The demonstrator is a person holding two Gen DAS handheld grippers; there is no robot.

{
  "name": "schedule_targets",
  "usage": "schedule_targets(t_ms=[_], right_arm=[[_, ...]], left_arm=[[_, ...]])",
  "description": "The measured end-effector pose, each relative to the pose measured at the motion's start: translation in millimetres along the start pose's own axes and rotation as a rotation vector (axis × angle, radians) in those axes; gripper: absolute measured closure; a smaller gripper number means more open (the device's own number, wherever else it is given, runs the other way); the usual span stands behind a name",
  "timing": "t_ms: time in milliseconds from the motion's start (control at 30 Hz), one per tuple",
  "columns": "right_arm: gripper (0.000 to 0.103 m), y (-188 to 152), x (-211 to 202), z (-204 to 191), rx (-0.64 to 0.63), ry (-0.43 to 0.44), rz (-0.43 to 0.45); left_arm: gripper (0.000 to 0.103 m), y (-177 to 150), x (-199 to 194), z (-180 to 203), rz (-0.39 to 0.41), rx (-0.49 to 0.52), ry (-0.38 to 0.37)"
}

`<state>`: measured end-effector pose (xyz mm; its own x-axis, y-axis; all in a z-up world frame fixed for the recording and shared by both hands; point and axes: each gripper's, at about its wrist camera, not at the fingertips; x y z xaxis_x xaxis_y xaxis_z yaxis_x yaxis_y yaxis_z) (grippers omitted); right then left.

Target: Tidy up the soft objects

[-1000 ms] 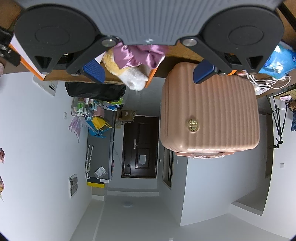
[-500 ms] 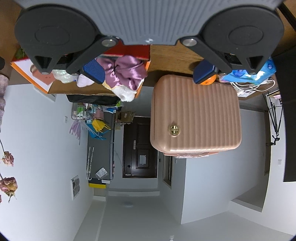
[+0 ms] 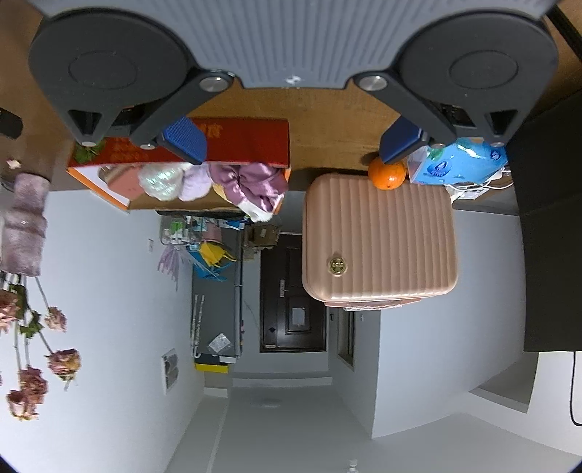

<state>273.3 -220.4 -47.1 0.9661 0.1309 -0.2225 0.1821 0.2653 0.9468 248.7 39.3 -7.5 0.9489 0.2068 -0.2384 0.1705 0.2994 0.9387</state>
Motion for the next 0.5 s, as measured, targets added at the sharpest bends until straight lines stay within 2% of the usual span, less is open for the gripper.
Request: schedule_targets(t_ms=[500], right_arm=[[0.0,-18,-99,-25,-0.028,0.055,-0.066]], left_arm=[[0.0,-27,-92,-18,-0.099,0.034,-0.086]])
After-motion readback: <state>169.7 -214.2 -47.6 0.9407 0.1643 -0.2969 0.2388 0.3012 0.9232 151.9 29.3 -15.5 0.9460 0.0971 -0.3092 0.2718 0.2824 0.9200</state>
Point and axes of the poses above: each gripper's, at about its wrist camera, not at the fingertips, and x roughly the way its jaws point, z to its right, y to its top, and after that the axes turned 15 degrees about -x, right-handed
